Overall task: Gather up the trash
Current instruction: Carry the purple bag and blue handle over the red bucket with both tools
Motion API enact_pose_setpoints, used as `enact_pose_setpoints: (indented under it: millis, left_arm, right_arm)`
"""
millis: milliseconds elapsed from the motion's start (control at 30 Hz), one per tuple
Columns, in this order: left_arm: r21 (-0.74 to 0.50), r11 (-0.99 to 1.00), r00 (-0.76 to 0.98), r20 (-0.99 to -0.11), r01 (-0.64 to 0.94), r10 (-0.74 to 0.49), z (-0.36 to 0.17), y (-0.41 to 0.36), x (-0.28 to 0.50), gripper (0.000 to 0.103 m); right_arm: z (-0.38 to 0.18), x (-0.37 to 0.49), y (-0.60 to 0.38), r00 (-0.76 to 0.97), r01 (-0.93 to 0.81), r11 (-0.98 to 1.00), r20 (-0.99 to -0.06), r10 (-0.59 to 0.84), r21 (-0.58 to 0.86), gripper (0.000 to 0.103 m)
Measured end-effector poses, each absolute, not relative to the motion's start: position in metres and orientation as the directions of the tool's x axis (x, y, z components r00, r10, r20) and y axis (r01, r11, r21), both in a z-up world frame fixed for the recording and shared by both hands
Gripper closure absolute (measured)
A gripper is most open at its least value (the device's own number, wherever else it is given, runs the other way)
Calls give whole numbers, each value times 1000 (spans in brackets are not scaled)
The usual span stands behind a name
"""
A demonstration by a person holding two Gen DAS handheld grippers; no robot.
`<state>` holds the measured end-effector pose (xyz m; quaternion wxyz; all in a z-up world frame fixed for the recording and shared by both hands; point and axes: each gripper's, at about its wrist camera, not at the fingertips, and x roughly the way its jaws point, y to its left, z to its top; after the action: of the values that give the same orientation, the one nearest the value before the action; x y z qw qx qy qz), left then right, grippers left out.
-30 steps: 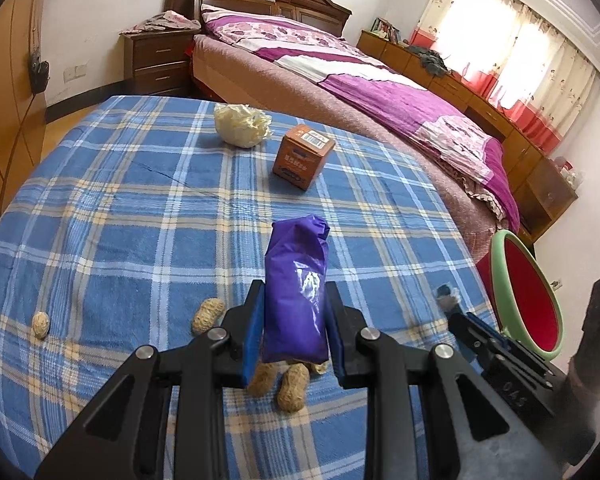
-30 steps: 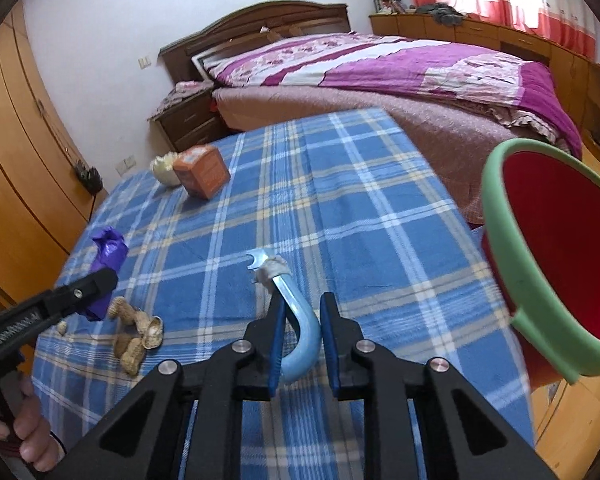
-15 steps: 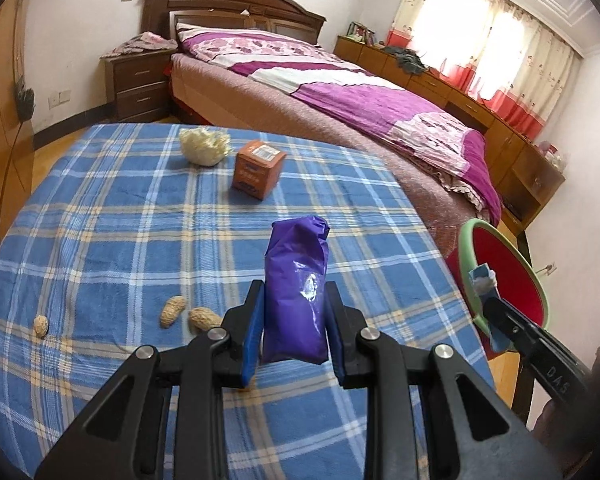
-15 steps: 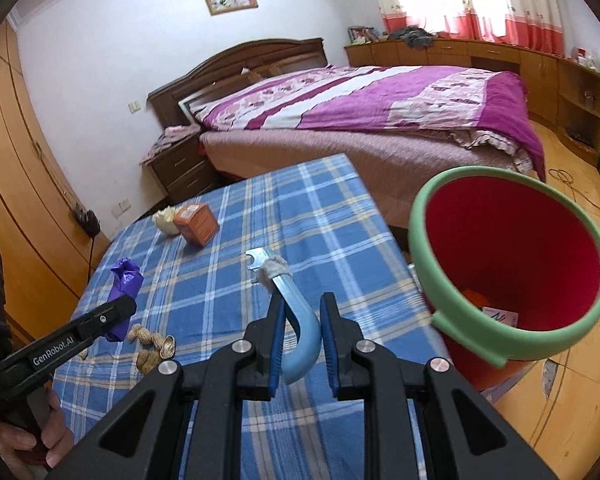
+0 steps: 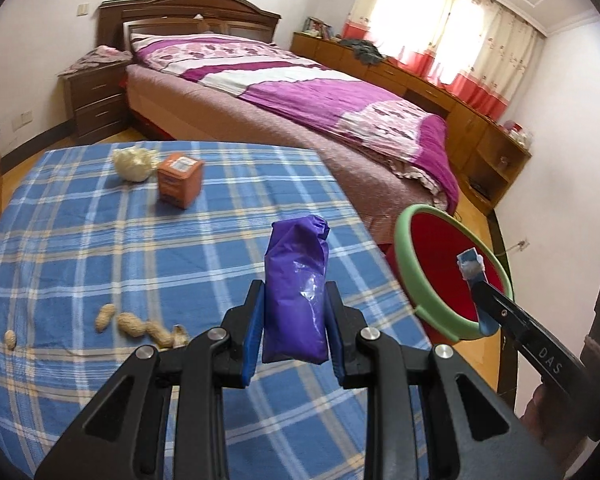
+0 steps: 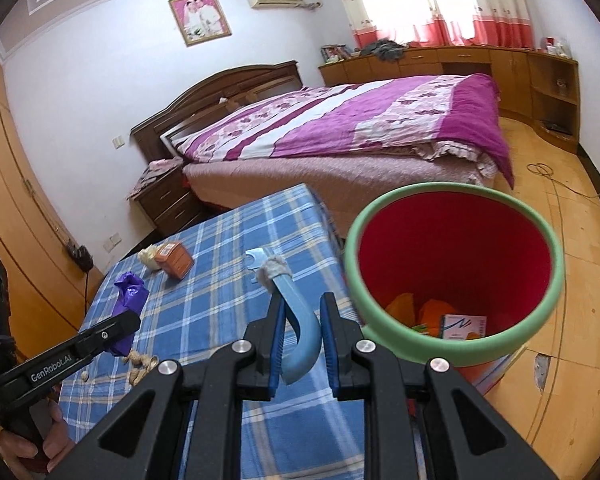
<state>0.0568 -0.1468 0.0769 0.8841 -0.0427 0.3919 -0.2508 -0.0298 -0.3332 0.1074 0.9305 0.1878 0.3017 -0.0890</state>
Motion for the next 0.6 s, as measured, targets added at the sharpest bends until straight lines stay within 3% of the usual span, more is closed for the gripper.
enact_pose_setpoints:
  millis: [600]
  left_arm:
    - [-257,822,504,-685,509,-526,76,-214,62,74]
  right_arm:
    - [96,-42,-393,792,382,864,-599,-122,329,83]
